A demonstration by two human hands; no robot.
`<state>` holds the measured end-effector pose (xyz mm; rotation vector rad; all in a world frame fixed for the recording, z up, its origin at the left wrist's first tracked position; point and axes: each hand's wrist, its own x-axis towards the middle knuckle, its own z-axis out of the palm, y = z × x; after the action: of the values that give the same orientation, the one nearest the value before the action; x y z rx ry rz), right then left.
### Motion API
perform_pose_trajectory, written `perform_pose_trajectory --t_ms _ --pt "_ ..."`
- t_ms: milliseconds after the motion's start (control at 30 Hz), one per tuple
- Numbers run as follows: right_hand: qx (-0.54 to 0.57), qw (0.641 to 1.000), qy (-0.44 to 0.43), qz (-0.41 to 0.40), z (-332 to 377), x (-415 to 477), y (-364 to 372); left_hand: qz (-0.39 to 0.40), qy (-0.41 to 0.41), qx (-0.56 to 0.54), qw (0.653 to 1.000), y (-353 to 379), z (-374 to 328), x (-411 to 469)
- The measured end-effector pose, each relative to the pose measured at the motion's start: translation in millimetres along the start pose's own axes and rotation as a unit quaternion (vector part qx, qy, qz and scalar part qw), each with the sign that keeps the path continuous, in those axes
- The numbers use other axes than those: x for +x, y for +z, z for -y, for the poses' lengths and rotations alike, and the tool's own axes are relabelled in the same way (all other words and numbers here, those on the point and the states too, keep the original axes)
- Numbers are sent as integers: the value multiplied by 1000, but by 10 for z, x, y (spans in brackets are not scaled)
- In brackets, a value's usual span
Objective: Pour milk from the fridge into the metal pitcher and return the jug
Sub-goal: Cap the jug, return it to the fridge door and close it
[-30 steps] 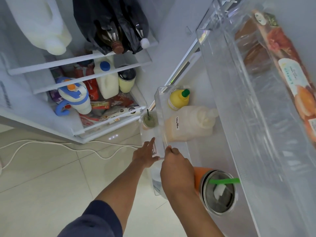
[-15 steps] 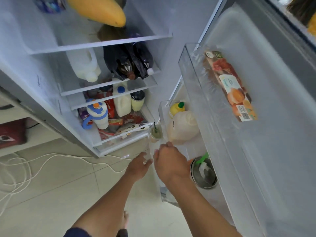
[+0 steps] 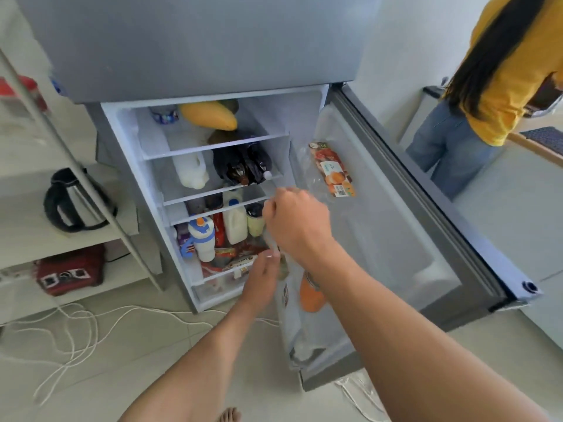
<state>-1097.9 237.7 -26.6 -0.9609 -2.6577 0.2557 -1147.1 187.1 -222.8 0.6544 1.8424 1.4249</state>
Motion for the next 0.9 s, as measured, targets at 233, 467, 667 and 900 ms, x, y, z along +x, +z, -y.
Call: perform_pose_trajectory --t_ms 233,467,667,900 --pt "-155 985 61 -51 -611 -318 -757 20 75 31 997 244 -862 -356" --pt "-194 971 143 12 -1028 -765 -980 36 54 59 996 538 -1089 -691" --pt "-208 973 102 24 -1041 -791 -1098 71 32 127 989 359 -1288 -720" --pt "34 999 19 9 -954 -749 -1237 45 27 199 979 -213 -1354 -611"
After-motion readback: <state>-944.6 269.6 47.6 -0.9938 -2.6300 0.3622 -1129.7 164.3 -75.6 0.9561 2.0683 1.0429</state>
